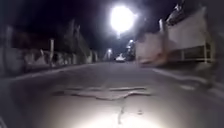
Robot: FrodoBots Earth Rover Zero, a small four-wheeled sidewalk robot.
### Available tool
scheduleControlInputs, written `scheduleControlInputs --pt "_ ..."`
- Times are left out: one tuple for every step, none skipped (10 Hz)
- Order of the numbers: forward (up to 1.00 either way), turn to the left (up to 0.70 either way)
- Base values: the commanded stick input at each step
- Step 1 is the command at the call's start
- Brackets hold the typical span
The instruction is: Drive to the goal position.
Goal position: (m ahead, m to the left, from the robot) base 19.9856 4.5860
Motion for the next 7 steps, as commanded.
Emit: scheduleControlInputs --pt "1.00 0.00" --pt "1.00 0.00" --pt "1.00 0.00" --pt "1.00 0.00" --pt "1.00 0.00" --pt "1.00 0.00" --pt "1.00 0.00"
